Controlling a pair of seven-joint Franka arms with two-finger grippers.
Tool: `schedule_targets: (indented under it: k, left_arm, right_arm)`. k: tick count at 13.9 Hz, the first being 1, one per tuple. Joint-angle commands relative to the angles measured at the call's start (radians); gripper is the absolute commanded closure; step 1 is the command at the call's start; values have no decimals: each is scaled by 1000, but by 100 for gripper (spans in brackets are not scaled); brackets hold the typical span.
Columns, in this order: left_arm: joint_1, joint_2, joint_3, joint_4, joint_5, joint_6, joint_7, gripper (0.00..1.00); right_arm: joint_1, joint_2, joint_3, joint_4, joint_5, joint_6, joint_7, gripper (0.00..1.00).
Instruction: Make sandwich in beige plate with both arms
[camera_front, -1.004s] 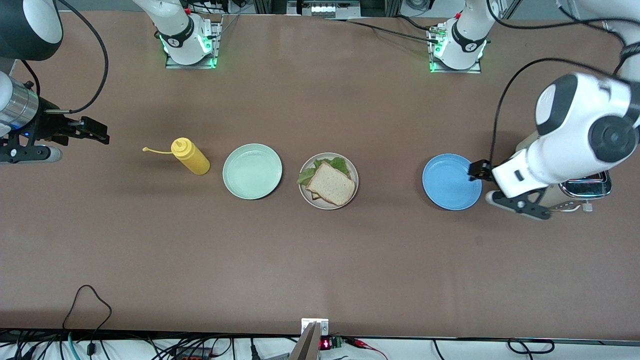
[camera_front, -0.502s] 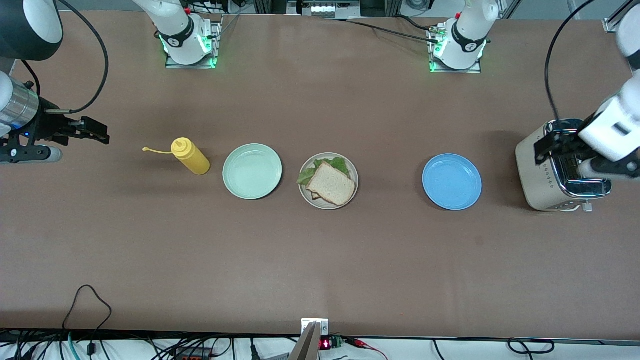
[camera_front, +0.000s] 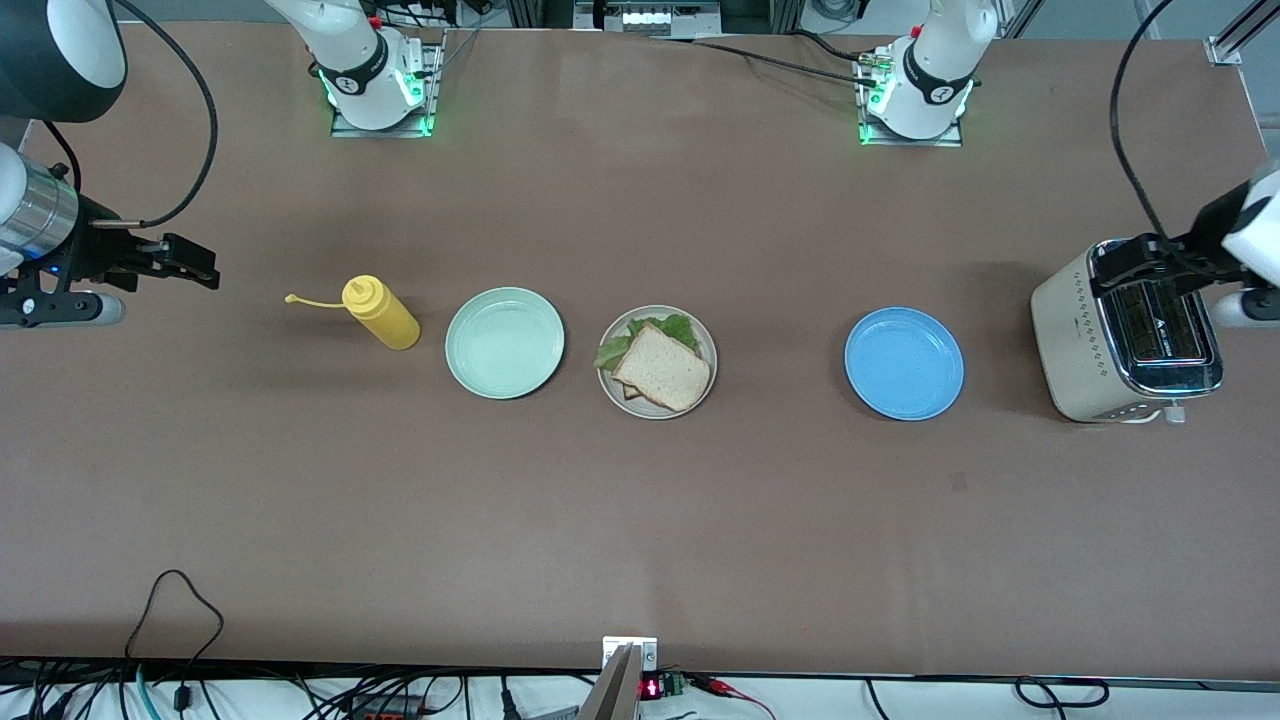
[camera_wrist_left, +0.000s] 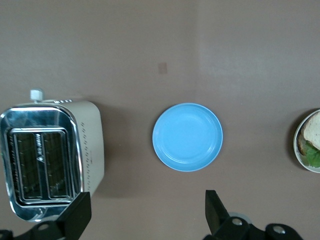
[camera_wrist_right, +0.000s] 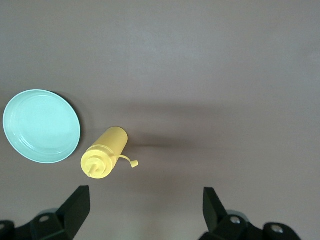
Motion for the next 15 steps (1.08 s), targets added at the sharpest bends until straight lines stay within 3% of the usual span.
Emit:
schedule_targets:
  k: [1,15]
  left_arm:
    - [3,-86,-28,-104,30,59,-18,0]
    - [17,-108,-18,-112,28,-18,-4,0]
  right_arm:
    - [0,-3,1,-1,12,6,11,0]
    - [0,-3,1,-1,12,4,14,0]
